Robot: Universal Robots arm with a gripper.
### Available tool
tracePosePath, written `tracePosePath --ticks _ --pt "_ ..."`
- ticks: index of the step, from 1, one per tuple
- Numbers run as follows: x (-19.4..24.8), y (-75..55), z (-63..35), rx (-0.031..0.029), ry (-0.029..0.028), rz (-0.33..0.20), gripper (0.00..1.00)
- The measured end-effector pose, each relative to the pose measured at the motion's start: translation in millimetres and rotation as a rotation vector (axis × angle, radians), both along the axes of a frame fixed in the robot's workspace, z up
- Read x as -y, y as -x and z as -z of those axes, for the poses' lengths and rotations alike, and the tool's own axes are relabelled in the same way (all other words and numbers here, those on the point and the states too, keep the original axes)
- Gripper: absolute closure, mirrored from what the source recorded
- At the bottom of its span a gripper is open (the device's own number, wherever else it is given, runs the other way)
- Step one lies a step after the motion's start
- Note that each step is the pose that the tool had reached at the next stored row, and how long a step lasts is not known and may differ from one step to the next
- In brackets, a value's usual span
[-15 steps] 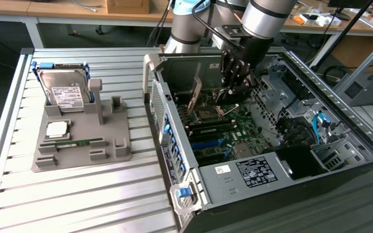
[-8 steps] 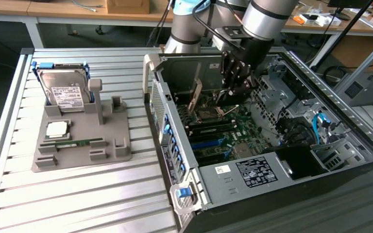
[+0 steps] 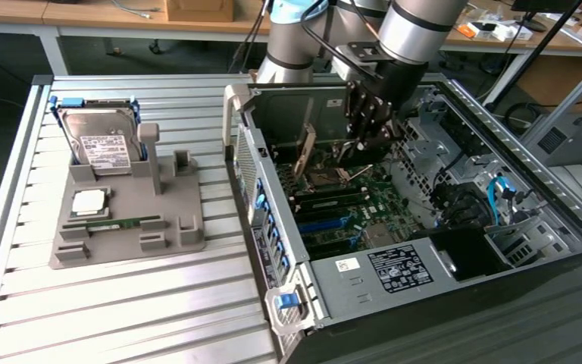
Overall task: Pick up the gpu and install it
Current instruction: 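Insert the gpu into the slot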
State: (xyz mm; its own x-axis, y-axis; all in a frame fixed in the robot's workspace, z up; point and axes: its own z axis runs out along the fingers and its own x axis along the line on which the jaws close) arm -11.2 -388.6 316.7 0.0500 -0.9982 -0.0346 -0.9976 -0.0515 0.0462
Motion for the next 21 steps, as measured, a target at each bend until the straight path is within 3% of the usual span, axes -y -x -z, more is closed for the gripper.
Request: tracePosePath --ticks 21 --pt "5.1 0.0 1.0 -0.0001 0.0001 0.0 0.73"
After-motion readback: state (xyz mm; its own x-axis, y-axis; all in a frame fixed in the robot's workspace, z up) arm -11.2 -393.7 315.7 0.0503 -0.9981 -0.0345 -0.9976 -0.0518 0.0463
